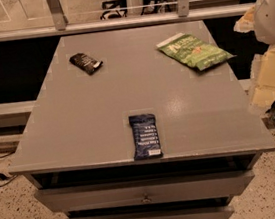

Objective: Pick rxbar blueberry

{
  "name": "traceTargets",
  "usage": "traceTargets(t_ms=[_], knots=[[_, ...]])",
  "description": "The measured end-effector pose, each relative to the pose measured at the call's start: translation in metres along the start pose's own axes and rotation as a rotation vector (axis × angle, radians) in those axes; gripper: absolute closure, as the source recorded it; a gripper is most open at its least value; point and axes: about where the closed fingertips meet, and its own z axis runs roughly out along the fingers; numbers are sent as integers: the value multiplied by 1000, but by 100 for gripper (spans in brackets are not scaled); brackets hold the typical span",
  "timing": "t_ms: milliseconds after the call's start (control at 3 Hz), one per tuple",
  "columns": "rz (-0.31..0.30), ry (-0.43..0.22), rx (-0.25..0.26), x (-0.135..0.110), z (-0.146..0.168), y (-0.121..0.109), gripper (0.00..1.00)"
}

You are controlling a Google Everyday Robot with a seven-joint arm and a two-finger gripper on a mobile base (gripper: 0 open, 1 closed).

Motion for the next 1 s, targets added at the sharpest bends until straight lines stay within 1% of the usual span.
traceTargets(t_ms=[333,667,1000], knots=[[0,0,0,0,0,0,0],[-1,-26,-1,-6,6,-3,0],[-16,-131,-75,-33,41,1,0]])
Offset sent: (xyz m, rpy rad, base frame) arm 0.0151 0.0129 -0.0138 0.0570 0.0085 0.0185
